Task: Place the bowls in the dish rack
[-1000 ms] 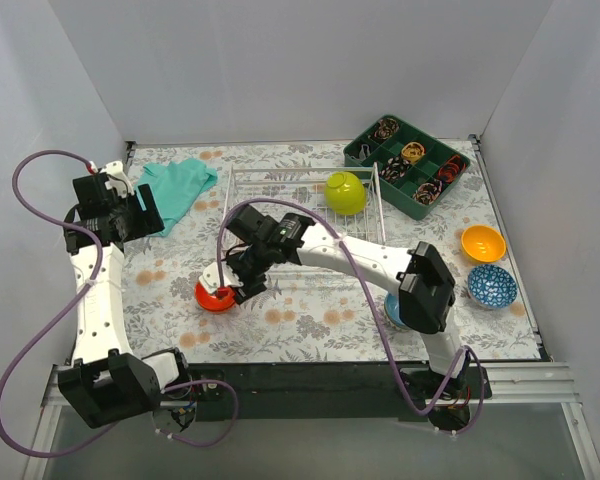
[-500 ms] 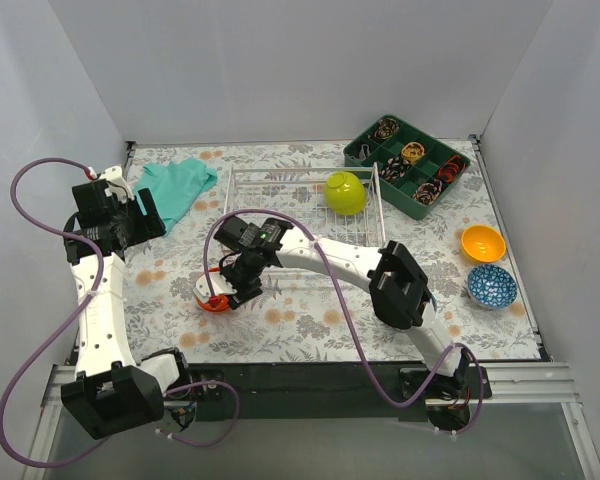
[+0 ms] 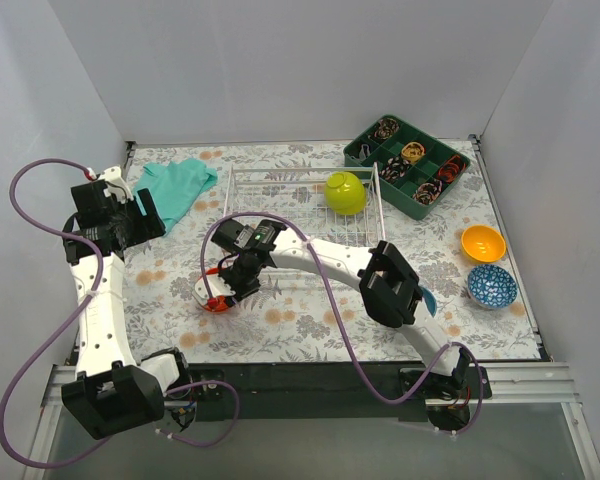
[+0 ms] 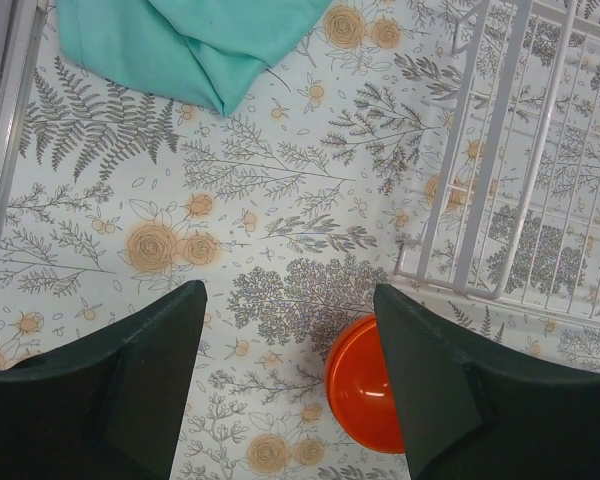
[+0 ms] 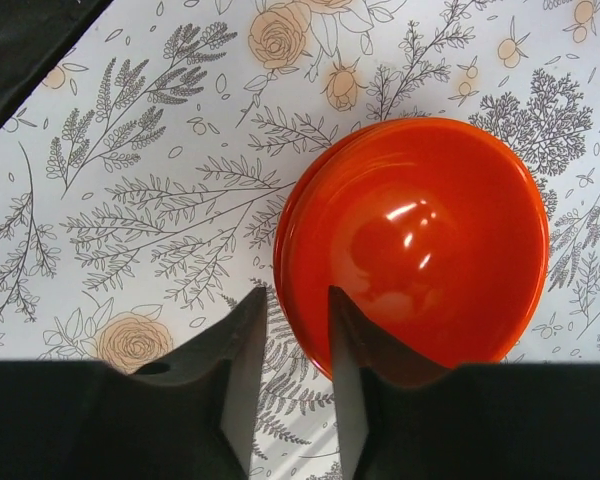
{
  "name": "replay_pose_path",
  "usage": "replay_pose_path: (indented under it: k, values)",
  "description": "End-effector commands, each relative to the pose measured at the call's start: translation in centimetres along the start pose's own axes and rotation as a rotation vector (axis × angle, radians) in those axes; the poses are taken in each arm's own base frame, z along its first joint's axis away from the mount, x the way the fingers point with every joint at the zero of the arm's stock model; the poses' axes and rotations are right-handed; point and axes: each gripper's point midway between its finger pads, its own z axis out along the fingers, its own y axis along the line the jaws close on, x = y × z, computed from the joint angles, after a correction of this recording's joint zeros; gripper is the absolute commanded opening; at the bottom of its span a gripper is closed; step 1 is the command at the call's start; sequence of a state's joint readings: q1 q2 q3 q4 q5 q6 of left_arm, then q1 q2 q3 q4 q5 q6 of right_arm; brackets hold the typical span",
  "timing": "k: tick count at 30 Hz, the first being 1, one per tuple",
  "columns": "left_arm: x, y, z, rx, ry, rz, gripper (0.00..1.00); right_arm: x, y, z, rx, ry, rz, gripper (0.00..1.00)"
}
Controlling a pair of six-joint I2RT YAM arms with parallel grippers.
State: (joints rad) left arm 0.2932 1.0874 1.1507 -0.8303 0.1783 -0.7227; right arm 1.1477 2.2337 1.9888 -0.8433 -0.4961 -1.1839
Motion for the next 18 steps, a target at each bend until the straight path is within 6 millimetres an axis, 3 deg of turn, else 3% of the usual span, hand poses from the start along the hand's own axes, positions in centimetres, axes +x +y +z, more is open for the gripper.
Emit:
replay_pose_path:
  k: [1, 8, 13, 18]
  values:
    - [0.0, -0.2, -0.4, 0.015, -0.017, -0.010, 0.68, -1.0, 0.1, -0.5, -0.015, -0.014, -0.029, 0.33]
    - [0.2, -0.1, -0.3, 0.021, -0.014, -0.016, 0.68, -1.4, 0.1, -0.8, -0.014, -0.026, -0.044, 0.11]
    - [0.0, -0.2, -0.5, 0.021, -0.020, -0.008, 0.68, -2.6, -0.5, -1.9, 0.010, -0.047, -0.060, 0.02]
    - [-1.6, -0.5, -1.0, 0.032, -0.057, 0.001, 0.68, -7.3, -3.0, -5.7, 0.112, -0.140, -0.086, 0.01]
